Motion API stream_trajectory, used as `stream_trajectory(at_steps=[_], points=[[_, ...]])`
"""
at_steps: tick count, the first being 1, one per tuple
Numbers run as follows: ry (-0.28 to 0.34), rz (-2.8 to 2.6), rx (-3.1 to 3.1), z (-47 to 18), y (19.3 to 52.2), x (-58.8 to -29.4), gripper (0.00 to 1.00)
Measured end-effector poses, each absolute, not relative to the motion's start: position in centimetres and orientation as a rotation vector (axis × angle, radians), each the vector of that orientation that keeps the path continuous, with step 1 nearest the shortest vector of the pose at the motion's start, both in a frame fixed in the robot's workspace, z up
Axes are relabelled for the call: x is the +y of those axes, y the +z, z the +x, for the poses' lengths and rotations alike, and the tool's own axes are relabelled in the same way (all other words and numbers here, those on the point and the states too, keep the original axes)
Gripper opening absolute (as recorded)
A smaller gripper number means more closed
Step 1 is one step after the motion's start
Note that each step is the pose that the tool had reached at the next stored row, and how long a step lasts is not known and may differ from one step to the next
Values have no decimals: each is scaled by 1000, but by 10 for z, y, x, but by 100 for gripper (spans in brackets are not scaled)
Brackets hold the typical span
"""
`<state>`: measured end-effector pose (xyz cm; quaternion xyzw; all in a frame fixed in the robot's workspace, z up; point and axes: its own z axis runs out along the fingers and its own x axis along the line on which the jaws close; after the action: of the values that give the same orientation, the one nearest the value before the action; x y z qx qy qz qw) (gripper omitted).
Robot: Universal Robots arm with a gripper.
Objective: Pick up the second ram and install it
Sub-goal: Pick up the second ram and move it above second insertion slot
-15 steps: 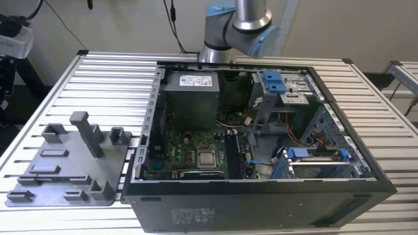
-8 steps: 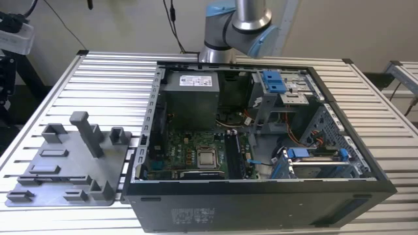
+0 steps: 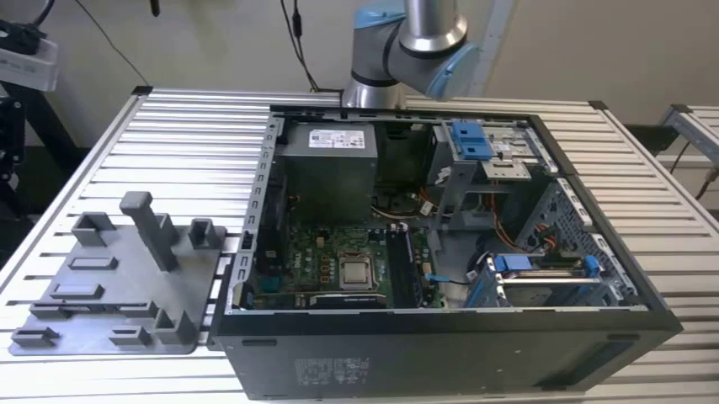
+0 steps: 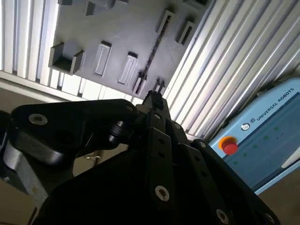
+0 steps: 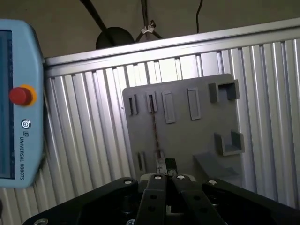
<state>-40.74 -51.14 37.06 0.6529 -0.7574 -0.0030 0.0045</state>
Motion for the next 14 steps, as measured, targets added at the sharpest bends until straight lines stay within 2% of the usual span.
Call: stream_trajectory(at_steps=[14], points=[[-13,2195,-2231,-407,367,-511,11]])
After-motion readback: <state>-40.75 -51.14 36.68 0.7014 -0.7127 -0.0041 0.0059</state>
